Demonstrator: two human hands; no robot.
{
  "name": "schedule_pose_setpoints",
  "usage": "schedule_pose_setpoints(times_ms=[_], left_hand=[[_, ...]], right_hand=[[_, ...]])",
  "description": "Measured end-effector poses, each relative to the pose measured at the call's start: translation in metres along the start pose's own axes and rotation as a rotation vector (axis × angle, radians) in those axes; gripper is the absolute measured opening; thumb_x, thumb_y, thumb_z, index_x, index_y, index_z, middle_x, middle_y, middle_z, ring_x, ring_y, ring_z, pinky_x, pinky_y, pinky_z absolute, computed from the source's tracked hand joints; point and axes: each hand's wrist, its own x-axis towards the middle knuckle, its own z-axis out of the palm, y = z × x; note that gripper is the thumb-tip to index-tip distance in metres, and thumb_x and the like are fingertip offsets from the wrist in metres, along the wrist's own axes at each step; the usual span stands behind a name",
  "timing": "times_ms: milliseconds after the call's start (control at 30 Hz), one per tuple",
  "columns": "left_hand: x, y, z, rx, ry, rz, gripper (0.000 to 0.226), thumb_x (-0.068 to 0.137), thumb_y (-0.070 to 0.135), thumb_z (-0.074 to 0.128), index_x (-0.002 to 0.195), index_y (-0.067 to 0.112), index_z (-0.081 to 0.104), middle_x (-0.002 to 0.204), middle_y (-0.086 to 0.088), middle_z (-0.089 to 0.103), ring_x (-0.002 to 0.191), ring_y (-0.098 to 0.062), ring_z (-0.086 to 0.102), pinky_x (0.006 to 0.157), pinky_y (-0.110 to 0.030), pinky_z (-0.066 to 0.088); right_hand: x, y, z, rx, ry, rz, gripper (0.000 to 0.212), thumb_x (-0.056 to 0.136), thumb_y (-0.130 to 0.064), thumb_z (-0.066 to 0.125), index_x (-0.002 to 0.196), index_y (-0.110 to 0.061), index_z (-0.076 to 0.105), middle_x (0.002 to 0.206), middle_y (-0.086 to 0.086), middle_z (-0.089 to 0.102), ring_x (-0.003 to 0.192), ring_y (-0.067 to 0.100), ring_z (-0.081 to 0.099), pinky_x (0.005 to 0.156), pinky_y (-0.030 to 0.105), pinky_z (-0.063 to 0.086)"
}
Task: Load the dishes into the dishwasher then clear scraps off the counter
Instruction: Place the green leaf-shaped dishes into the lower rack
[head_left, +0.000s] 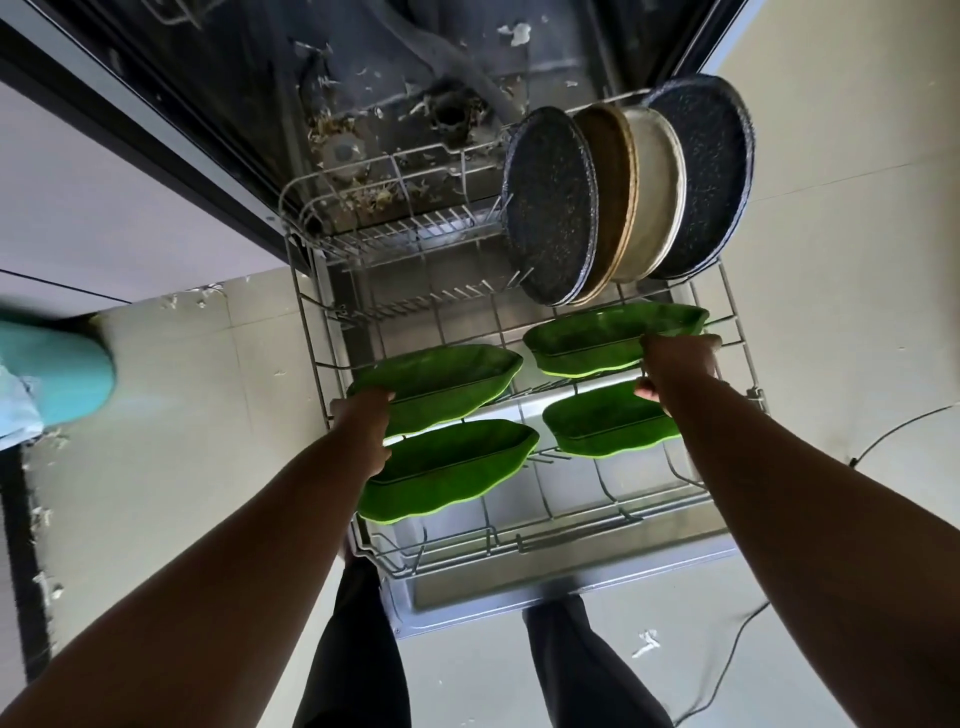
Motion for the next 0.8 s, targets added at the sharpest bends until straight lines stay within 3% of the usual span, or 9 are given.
schedule_pose_setpoints(times_ms=[100, 200, 300, 367, 467, 567, 667, 733, 800], left_hand=[[-0.012, -0.002, -0.008, 0.037, -0.065, -0.026, 0.054, 0.088, 0.024, 0.063, 0.136, 0.018, 0.040, 0.128, -0.010, 0.041, 0.122, -0.034, 0.042, 0.099, -0.047, 0.042], [-0.026, -0.001, -0.022, 0.046, -0.119, 0.012, 0.049, 0.090, 0.024, 0.061, 0.135, 0.016, 0.041, 0.123, -0.009, 0.040, 0.124, -0.032, 0.041, 0.101, -0.043, 0.041], [-0.047, -0.003, -0.041, 0.158, -0.160, 0.092, 0.038, 0.094, 0.023, 0.056, 0.129, 0.011, 0.049, 0.099, -0.012, 0.052, 0.091, -0.026, 0.053, 0.078, -0.032, 0.044], [-0.056, -0.011, -0.056, 0.444, -0.154, 0.283, 0.033, 0.095, 0.022, 0.053, 0.123, 0.006, 0.056, 0.086, -0.014, 0.059, 0.074, -0.023, 0.053, 0.067, -0.028, 0.044], [-0.076, -0.016, -0.085, 0.945, -0.195, 0.625, 0.045, 0.091, 0.038, 0.053, 0.127, 0.013, 0.056, 0.121, -0.016, 0.062, 0.103, -0.029, 0.061, 0.087, -0.034, 0.050], [-0.108, -0.016, -0.109, 1.288, -0.236, 0.857, 0.068, 0.086, 0.059, 0.038, 0.137, 0.015, 0.046, 0.141, -0.014, 0.046, 0.127, -0.029, 0.045, 0.105, -0.037, 0.038], [-0.143, -0.002, -0.137, 1.510, -0.213, 1.184, 0.065, 0.090, 0.059, 0.034, 0.140, 0.017, 0.039, 0.144, -0.011, 0.043, 0.129, -0.027, 0.042, 0.105, -0.035, 0.036], [-0.165, 0.011, -0.155, 1.555, -0.169, 1.394, 0.068, 0.089, 0.060, 0.031, 0.143, 0.018, 0.035, 0.144, -0.009, 0.043, 0.129, -0.027, 0.041, 0.104, -0.034, 0.034], [-0.183, 0.026, -0.175, 1.591, -0.144, 1.488, 0.068, 0.094, 0.056, 0.033, 0.149, 0.017, 0.024, 0.154, -0.010, 0.030, 0.139, -0.028, 0.029, 0.112, -0.037, 0.026]], right_hand=[[-0.025, 0.002, -0.005, -0.205, 0.114, -0.074, 0.056, 0.089, -0.019, 0.055, 0.132, -0.003, 0.023, 0.097, 0.017, 0.054, 0.085, 0.032, 0.058, 0.081, 0.040, 0.054], [-0.064, 0.012, -0.012, -0.424, 0.136, -0.243, 0.057, 0.091, -0.017, 0.058, 0.135, 0.000, 0.025, 0.129, 0.023, 0.049, 0.117, 0.038, 0.050, 0.089, 0.035, 0.039], [-0.106, 0.031, -0.012, -0.649, 0.053, -0.402, 0.066, 0.089, -0.021, 0.059, 0.142, -0.004, 0.025, 0.133, 0.021, 0.044, 0.119, 0.040, 0.048, 0.094, 0.044, 0.042], [-0.133, 0.041, -0.007, -0.793, -0.012, -0.487, 0.064, 0.088, -0.028, 0.056, 0.143, -0.007, 0.030, 0.131, 0.020, 0.046, 0.118, 0.041, 0.049, 0.094, 0.048, 0.044], [-0.188, 0.044, 0.007, -0.746, -0.131, -0.499, 0.061, 0.085, -0.043, 0.047, 0.134, -0.004, 0.046, 0.130, 0.017, 0.050, 0.119, 0.037, 0.049, 0.097, 0.046, 0.045], [-0.245, 0.040, 0.023, -0.775, -0.201, -0.547, 0.070, 0.085, -0.052, 0.048, 0.139, -0.009, 0.040, 0.137, 0.013, 0.046, 0.128, 0.032, 0.043, 0.103, 0.044, 0.040], [-0.308, 0.027, 0.034, -0.794, -0.206, -0.578, 0.069, 0.089, -0.044, 0.058, 0.145, -0.015, 0.030, 0.143, 0.009, 0.042, 0.134, 0.027, 0.037, 0.107, 0.039, 0.036], [-0.342, 0.018, 0.042, -0.825, -0.177, -0.599, 0.071, 0.088, -0.051, 0.055, 0.145, -0.016, 0.030, 0.144, 0.007, 0.041, 0.135, 0.026, 0.036, 0.107, 0.038, 0.035], [-0.377, 0.005, 0.048, -0.839, -0.128, -0.652, 0.071, 0.088, -0.058, 0.052, 0.142, -0.016, 0.033, 0.142, 0.007, 0.043, 0.132, 0.025, 0.038, 0.106, 0.038, 0.035]])
